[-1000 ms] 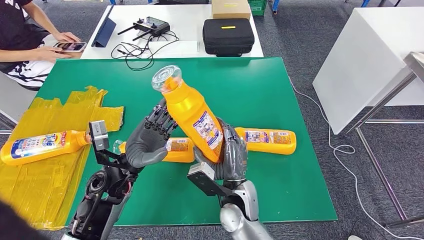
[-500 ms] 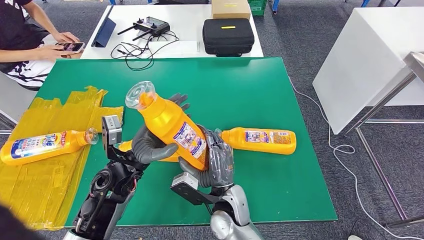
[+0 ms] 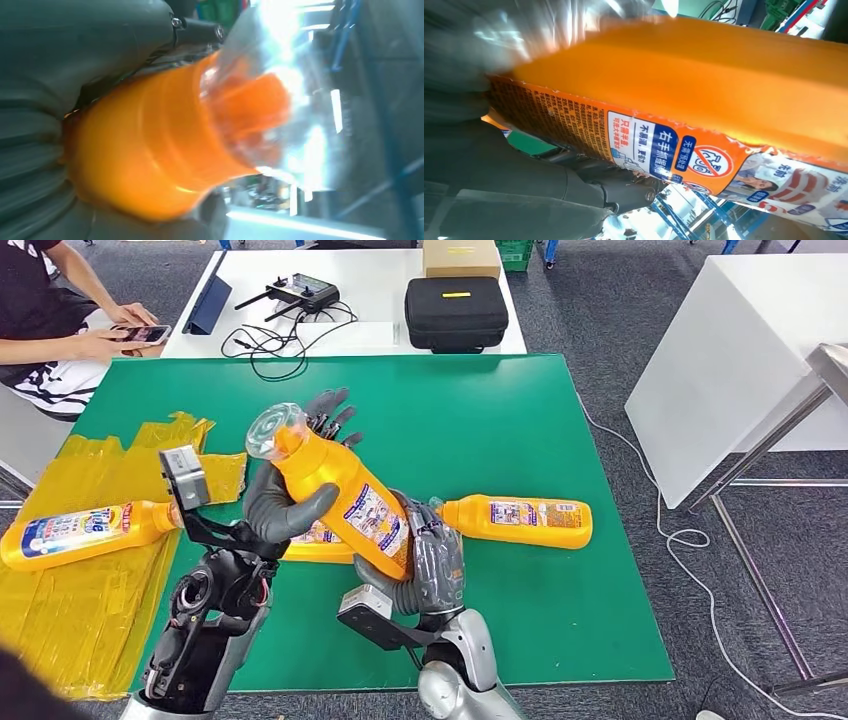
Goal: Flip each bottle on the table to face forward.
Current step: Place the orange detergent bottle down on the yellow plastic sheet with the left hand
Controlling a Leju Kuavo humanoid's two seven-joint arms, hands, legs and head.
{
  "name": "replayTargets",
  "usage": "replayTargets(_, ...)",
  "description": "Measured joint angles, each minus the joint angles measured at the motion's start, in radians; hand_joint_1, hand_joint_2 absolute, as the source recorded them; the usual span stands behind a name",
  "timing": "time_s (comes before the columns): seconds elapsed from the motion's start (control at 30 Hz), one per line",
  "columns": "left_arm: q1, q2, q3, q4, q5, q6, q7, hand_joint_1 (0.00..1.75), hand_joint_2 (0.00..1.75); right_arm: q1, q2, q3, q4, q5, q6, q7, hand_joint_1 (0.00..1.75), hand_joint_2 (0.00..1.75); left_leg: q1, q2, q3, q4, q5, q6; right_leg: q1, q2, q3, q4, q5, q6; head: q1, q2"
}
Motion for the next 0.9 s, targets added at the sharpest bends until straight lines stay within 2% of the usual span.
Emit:
replayTargets(0.4,0.001,-0.006,0.019,-0.04,0.089,0.034,-0.018,1.75,1.75,-0.014,0.002,0.0,0.0,0.003,0.013,0.002,1.75,1.75,0.0,0.0,0.0,0.0,0.0,0.0,0.0,0.0,0.0,0.0,0.0,0.0,0.0,0.0)
replayTargets(0.43,0.001,-0.006,0.019,-0.04,0.089,0.036,-0.019,1.75,1.75,-0.014,0.002,0.0,0.0,0.003,0.013,0.002,1.47,1.75,0.0,0.0,0.0,0.0,0.0,0.0,0.0,0.0,0.0,0.0,0.0,0.0,0.0,0.0)
replayTargets(0.47,0.001,-0.006,0.019,-0.04,0.088,0.039,-0.02,1.75,1.75,-0.014,0.002,-0.001,0.0,0.003,0.013,0.002,1.09,1.75,0.0,0.0,0.0,0.0,0.0,0.0,0.0,0.0,0.0,0.0,0.0,0.0,0.0,0.0)
replayTargets(0.53,0.001,-0.006,0.019,-0.04,0.079,0.047,-0.025,1.75,1.75,-0.015,0.002,-0.003,0.0,0.003,0.012,0.002,0.22,1.75,0.0,0.0,0.0,0.0,0.0,0.0,0.0,0.0,0.0,0.0,0.0,0.0,0.0,0.0)
replayTargets(0.57,0.001,-0.006,0.019,-0.04,0.067,0.056,-0.03,1.75,1.75,-0.015,0.002,-0.004,0.0,0.003,0.009,0.002,0.06,1.75,0.0,0.0,0.0,0.0,0.0,0.0,0.0,0.0,0.0,0.0,0.0,0.0,0.0,0.0)
replayTargets(0.6,0.0,-0.007,0.018,-0.041,0.045,0.075,-0.04,1.75,1.75,-0.014,0.002,-0.006,0.0,0.003,0.004,0.002,0.0,1.75,0.0,0.0,0.0,0.0,0.0,0.0,0.0,0.0,0.0,0.0,0.0,0.0,0.0,0.0)
replayTargets(0.73,-0.011,-0.01,0.018,-0.054,-0.125,0.22,-0.103,1.75,1.75,-0.006,-0.003,-0.021,-0.003,0.005,-0.021,0.005,0.0,1.75,0.0,0.0,0.0,0.0,0.0,0.0,0.0,0.0,0.0,0.0,0.0,0.0,0.0,0.0)
replayTargets(0.9,-0.032,-0.011,0.018,-0.066,-0.485,0.517,-0.148,1.75,1.75,0.02,-0.014,-0.059,-0.045,0.032,-0.031,0.021,0.0,1.75,0.0,0.0,0.0,0.0,0.0,0.0,0.0,0.0,0.0,0.0,0.0,0.0,0.0,0.0)
